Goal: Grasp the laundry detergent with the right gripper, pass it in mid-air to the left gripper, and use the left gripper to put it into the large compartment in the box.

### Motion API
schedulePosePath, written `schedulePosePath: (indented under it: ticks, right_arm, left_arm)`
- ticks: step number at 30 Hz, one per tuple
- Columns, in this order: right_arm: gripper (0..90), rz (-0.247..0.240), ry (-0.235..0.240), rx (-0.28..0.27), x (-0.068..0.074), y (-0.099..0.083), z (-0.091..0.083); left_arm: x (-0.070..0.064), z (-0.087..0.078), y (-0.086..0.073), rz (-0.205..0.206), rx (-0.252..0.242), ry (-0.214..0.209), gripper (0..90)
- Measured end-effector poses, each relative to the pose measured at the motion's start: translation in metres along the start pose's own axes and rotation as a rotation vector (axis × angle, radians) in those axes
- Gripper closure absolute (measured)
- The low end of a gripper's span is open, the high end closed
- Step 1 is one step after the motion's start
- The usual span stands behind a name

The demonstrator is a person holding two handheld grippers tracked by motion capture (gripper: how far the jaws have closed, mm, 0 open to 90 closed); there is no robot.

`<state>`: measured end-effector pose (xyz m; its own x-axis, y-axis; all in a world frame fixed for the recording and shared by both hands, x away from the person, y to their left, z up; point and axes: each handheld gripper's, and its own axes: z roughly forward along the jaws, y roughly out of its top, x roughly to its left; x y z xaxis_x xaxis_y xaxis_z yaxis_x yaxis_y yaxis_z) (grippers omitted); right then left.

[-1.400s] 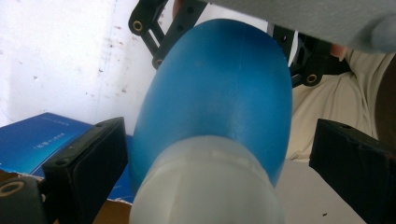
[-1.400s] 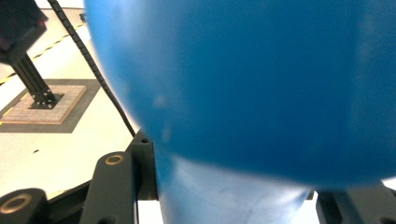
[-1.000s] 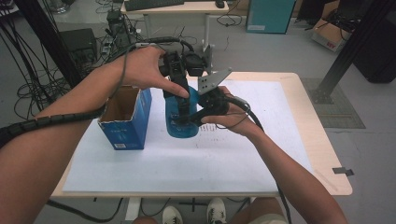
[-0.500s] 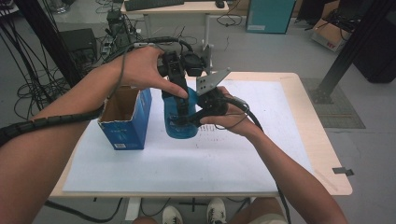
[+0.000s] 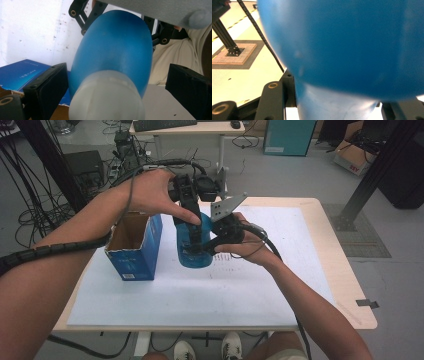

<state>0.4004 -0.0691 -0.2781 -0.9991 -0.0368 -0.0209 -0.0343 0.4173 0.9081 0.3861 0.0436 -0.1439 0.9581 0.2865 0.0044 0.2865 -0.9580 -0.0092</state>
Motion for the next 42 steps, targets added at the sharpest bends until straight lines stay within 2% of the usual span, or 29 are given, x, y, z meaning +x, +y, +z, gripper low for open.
schedulePosePath:
  ticks: [6, 15, 16, 27, 29, 30, 39, 42]
  right_arm:
    - [43.9, -0.008, -0.003, -0.002, -0.0011, -0.0003, -0.0003]
    - [43.9, 0.009, -0.001, -0.002, -0.0021, 0.0, -0.0019]
    - [43.9, -0.002, -0.008, -0.006, -0.0026, -0.0003, -0.0012]
    - [43.9, -0.002, -0.002, -0.007, -0.0018, 0.0004, -0.0008]
    - [43.9, 0.004, 0.002, -0.005, -0.0013, 0.0006, -0.0014]
    - [43.9, -0.002, -0.002, -0.007, -0.0014, 0.0005, -0.0013]
    - [43.8, -0.005, -0.003, -0.007, -0.0002, 0.0012, -0.0027]
    - [43.8, -0.011, -0.002, -0.008, 0.0003, 0.0015, -0.0021]
  left_arm:
    - [0.0013, -0.0008, 0.0011, -0.002, 0.001, -0.003, 5.2]
    - [0.0025, -0.0008, 0.0017, -0.001, -0.002, 0.004, 5.4]
    - [0.0027, -0.0009, 0.0017, 0.0, -0.001, 0.002, 5.5]
    - [0.0035, 0.0, 0.0019, 0.003, 0.001, 0.0, 7.3]
    - [0.0026, 0.0008, 0.0016, 0.001, -0.006, 0.012, 8.1]
    - [0.0033, -0.0001, 0.002, 0.007, 0.003, -0.001, 8.1]
    - [0.0029, 0.0022, 0.0016, 0.007, 0.002, 0.0, 16.8]
    - [0.0039, 0.0017, 0.0013, 0.008, -0.002, 0.003, 22.7]
